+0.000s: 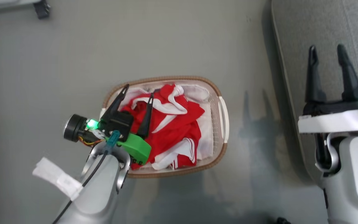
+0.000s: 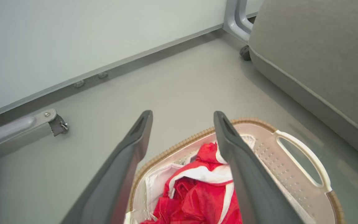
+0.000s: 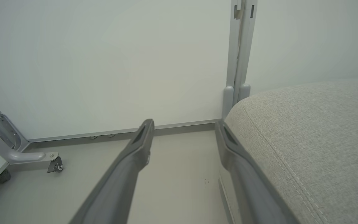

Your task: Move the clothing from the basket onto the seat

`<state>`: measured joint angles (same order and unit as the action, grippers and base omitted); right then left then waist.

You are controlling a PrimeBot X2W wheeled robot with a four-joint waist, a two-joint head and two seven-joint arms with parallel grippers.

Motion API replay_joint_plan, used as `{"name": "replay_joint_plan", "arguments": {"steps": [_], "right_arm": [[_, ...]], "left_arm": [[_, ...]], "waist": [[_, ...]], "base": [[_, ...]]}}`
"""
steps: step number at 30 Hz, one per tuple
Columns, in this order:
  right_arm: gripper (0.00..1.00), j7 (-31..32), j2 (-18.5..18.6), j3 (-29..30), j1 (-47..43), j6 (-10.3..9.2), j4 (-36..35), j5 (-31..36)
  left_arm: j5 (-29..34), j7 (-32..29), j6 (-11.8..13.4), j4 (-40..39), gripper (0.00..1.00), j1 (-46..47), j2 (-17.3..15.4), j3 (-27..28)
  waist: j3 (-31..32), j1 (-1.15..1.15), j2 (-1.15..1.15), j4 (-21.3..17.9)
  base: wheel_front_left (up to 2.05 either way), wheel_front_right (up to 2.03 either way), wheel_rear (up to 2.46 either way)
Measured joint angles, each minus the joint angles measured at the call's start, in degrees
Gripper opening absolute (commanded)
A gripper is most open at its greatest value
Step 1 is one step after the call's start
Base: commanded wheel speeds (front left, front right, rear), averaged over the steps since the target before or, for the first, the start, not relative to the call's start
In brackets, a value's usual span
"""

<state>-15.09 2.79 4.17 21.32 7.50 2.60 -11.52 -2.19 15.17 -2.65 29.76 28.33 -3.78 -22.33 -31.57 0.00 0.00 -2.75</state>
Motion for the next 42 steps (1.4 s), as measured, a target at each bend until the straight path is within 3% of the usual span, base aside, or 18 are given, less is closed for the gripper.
{"name": "replay_joint_plan", "arguments": {"steps": [5,14,27,28,30,33,35,42], "right_arm": [[1.00,0.0,0.0,-0.5,2.2,0.00,-2.5,-1.1],[1.00,0.0,0.1,-3.8,4.3,0.00,-4.9,-2.2],[1.00,0.0,0.0,-6.0,5.1,0.00,-5.4,-4.7],[1.00,0.0,0.0,-6.0,5.1,0.01,-5.4,-4.8],[1.00,0.0,0.0,-6.0,5.1,0.01,-5.3,-4.9],[1.00,0.0,0.0,-5.9,5.1,0.00,-4.9,-4.9],[1.00,0.0,0.0,-5.9,5.2,0.01,-4.6,-4.8],[1.00,0.0,0.0,-5.5,5.0,0.01,-3.0,-3.4]], "left_arm": [[1.1,0.0,-2.0,9.5,1.00,6.3,-0.5,-1.9],[3.0,-0.5,-2.3,22.6,1.00,14.0,-1.1,-3.9],[1.8,-1.7,1.4,32.1,1.00,22.4,-2.1,-2.2],[1.7,-1.7,1.5,32.5,0.93,22.6,-2.1,-2.1],[1.6,-1.7,1.5,33.5,0.49,22.9,-2.1,-2.3],[1.4,-1.2,1.2,34.5,0.27,22.9,-2.0,-2.8],[1.3,-1.0,1.1,35.0,0.00,22.7,-1.8,-3.1],[-0.6,-0.3,0.3,32.4,0.00,19.5,-0.8,-3.4]], "waist": [[-5.6,0.00,0.00,-2.2],[-12.9,0.00,0.00,-8.0],[-19.3,0.00,0.00,-14.8],[-19.5,0.00,0.00,-15.0],[-19.8,-0.01,0.00,-15.2],[-19.5,0.00,0.00,-15.1],[-19.0,0.00,0.00,-14.8],[-15.3,0.00,0.00,-13.4]], "base": [[0.00,0.00,0.00],[0.00,0.00,0.00],[0.00,0.00,0.00],[0.00,0.00,0.00],[0.00,0.00,0.00],[0.00,0.00,0.00],[0.00,0.00,0.00],[0.00,0.00,0.00]]}}
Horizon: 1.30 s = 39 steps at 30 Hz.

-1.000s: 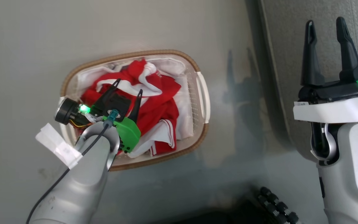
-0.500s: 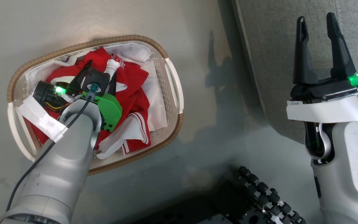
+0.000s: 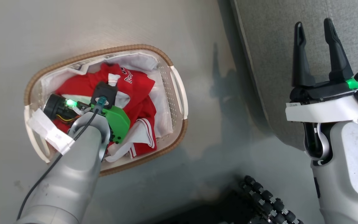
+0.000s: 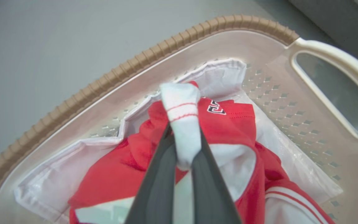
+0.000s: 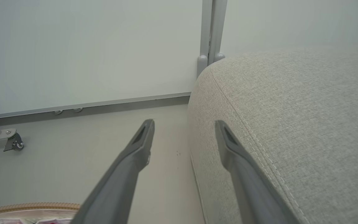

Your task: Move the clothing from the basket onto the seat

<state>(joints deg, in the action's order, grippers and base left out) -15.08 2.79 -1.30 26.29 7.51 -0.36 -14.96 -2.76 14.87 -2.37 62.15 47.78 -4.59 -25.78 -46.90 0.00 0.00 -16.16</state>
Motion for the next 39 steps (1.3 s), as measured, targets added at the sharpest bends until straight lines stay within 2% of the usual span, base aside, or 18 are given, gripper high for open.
{"name": "replay_joint_plan", "arguments": {"steps": [14,22,31,39], "right_arm": [[1.00,0.0,-0.1,2.8,-7.2,0.00,5.8,4.9],[1.00,0.0,-0.1,2.8,-13.1,0.00,8.7,6.6],[1.00,0.0,0.0,2.0,-17.9,0.00,10.5,7.5],[1.00,0.0,0.0,-0.5,-18.5,0.00,10.6,8.1]], "left_arm": [[-3.6,0.3,-3.0,-19.2,0.00,-13.0,-0.3,-0.1],[-3.8,0.3,-4.5,-26.1,0.00,-16.6,-3.5,-2.6],[-4.1,-0.3,-5.0,-31.6,0.00,-12.9,-6.5,-8.3],[-12.1,-5.2,-5.0,-38.1,0.00,-4.8,-8.4,-13.1]], "waist": [[13.0,0.00,0.00,4.8],[23.5,0.00,0.00,8.1],[34.7,0.01,0.00,11.2],[42.4,0.01,0.00,13.4]], "base": [[0.00,0.00,0.00],[0.00,0.00,0.00],[0.00,0.00,0.00],[0.00,0.00,0.00]]}}
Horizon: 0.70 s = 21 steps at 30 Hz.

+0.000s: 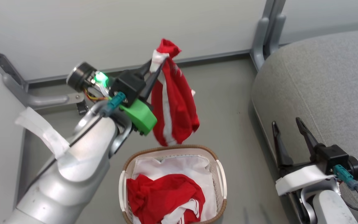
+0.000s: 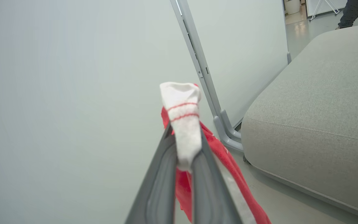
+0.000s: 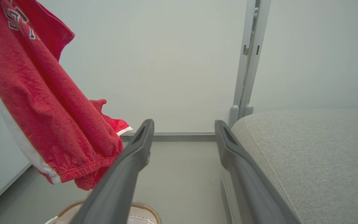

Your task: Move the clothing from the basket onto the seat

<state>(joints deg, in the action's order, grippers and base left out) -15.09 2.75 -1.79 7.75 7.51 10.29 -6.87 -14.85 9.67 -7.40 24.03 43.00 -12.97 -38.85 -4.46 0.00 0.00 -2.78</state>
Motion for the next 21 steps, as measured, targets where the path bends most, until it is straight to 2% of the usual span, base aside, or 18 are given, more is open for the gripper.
{"name": "replay_joint_plan", "arguments": {"steps": [5,11,17,21], "right_arm": [[1.00,0.0,0.0,-3.7,2.5,0.00,-0.1,1.4],[1.00,0.0,0.0,-12.0,6.5,0.00,0.2,2.1],[1.00,0.0,0.0,-19.2,10.0,0.00,1.8,1.3],[1.00,0.0,0.0,-21.5,12.6,0.00,3.3,0.8]], "left_arm": [[-2.3,-0.5,0.0,-1.6,0.00,4.2,-0.3,0.0],[-3.1,-0.5,0.0,-0.4,0.00,7.5,0.0,0.2],[-3.9,0.1,0.0,0.6,0.00,8.2,1.1,0.1],[-4.5,0.3,0.0,0.4,0.00,8.2,1.3,-0.8]], "waist": [[2.4,0.00,0.00,0.9],[2.8,0.00,0.00,0.4],[2.9,0.00,0.00,0.0],[3.2,0.00,0.00,0.3]], "base": [[0.00,0.00,0.00],[0.00,0.00,0.00],[0.00,0.00,0.00],[0.00,0.00,0.00]]}}
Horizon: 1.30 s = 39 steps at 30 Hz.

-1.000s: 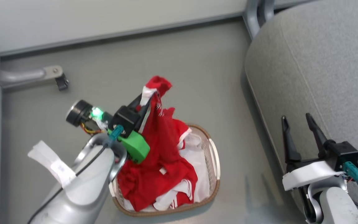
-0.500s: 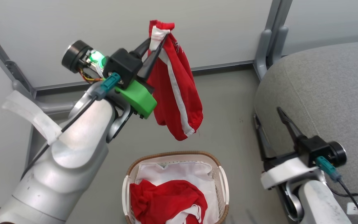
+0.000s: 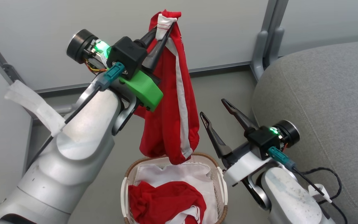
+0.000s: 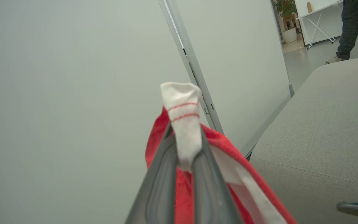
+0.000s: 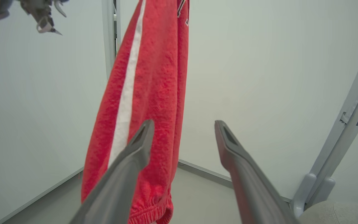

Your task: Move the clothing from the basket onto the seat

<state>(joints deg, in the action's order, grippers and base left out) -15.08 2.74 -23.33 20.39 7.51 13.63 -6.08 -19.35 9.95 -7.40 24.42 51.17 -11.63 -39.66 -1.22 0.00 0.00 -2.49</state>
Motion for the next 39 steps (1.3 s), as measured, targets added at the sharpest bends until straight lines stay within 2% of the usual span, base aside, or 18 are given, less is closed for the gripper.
{"name": "replay_joint_plan", "arguments": {"steps": [11,20,31,32,33,35,36,39], "right_arm": [[1.00,0.0,0.1,-2.6,8.9,0.00,7.5,-0.5],[1.00,0.0,0.1,-8.7,12.9,0.00,14.0,-2.4],[1.00,0.0,0.0,-17.0,16.9,0.00,22.4,-8.1],[0.90,0.0,0.0,-17.4,17.1,0.00,23.2,-8.7],[0.49,0.0,0.0,-17.8,17.4,0.00,24.2,-9.2],[0.18,0.0,0.0,-18.0,18.1,0.00,25.6,-9.8],[0.00,0.0,0.1,-18.0,18.3,0.00,25.9,-10.0],[0.00,0.0,0.0,-17.8,18.9,0.00,26.8,-10.1]], "left_arm": [[-1.1,0.2,0.0,-2.0,0.00,0.0,0.6,-1.8],[-1.7,0.1,0.0,-2.7,0.00,0.2,1.6,-5.1],[-3.6,-0.5,0.0,-5.8,0.00,1.5,2.2,-8.8],[-3.8,-0.6,0.0,-6.0,0.00,1.5,2.2,-8.9],[-3.8,-0.6,0.0,-6.4,0.00,1.5,2.2,-9.0],[-4.2,-0.7,0.0,-7.2,0.00,1.5,2.2,-9.1],[-4.3,-0.8,0.0,-7.4,0.00,1.6,2.2,-9.1],[-4.7,-0.9,0.1,-8.1,0.00,1.7,1.9,-8.9]], "waist": [[-0.1,0.00,0.00,1.0],[0.0,0.00,0.00,1.4],[0.3,0.00,0.00,3.6],[0.3,0.00,0.00,3.8],[0.4,0.00,0.00,4.1],[0.4,0.00,0.00,4.5],[0.4,0.00,0.00,4.6],[0.5,0.00,0.00,5.1]], "base": [[0.00,0.00,0.00],[0.00,0.00,0.00],[0.00,0.00,0.00],[0.00,0.00,0.00],[0.00,0.00,0.00],[0.00,0.00,0.00],[0.00,0.00,0.00],[0.00,0.00,0.00]]}}
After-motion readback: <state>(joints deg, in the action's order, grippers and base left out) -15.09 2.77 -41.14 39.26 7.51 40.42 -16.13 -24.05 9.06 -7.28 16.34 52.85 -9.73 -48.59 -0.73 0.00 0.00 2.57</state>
